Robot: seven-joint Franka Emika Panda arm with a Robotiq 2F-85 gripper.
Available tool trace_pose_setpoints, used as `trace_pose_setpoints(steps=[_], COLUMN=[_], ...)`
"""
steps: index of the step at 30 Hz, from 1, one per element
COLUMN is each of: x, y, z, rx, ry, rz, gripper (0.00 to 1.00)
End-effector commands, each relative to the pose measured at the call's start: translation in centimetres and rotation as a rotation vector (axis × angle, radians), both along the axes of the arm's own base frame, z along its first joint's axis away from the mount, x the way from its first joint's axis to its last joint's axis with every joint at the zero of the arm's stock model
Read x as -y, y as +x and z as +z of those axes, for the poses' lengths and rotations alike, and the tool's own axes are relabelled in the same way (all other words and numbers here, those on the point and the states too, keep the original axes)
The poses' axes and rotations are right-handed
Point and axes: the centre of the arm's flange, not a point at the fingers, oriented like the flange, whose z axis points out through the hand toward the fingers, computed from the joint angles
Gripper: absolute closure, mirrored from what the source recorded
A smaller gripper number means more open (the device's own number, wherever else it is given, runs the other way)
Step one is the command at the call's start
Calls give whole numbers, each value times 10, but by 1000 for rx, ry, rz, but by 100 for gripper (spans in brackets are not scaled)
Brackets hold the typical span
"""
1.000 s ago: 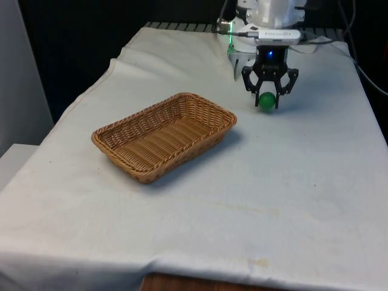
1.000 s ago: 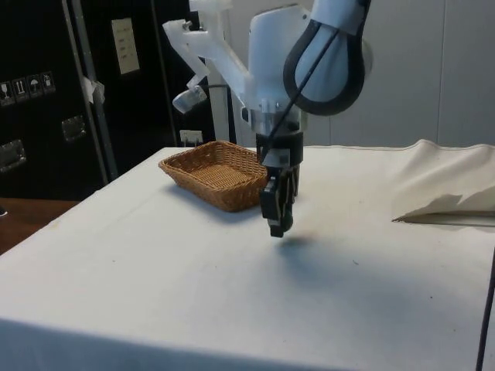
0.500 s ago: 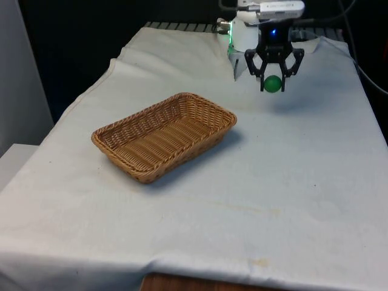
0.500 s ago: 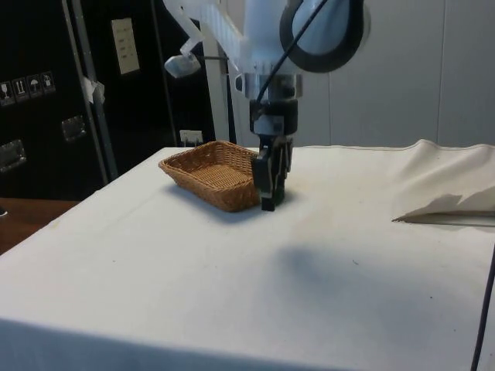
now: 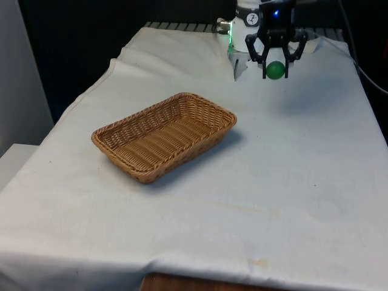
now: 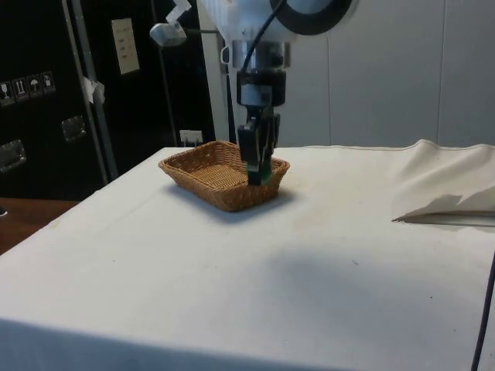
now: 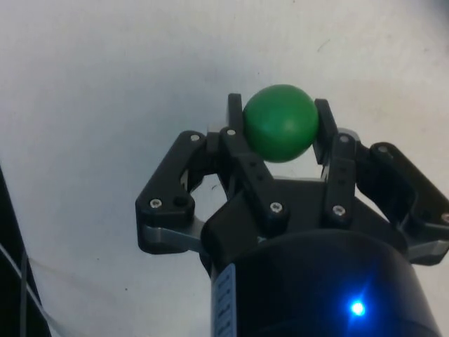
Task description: Pick up the ball and place it into the basket.
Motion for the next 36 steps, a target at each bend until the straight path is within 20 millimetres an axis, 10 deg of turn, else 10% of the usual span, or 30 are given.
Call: trace_pose_setpoints(steps=[1, 36], x=[2, 43], y=[2, 40], z=[4, 74], rx=[-7, 20], ry=[-9, -26], rz=[3, 7], gripper=[98, 98])
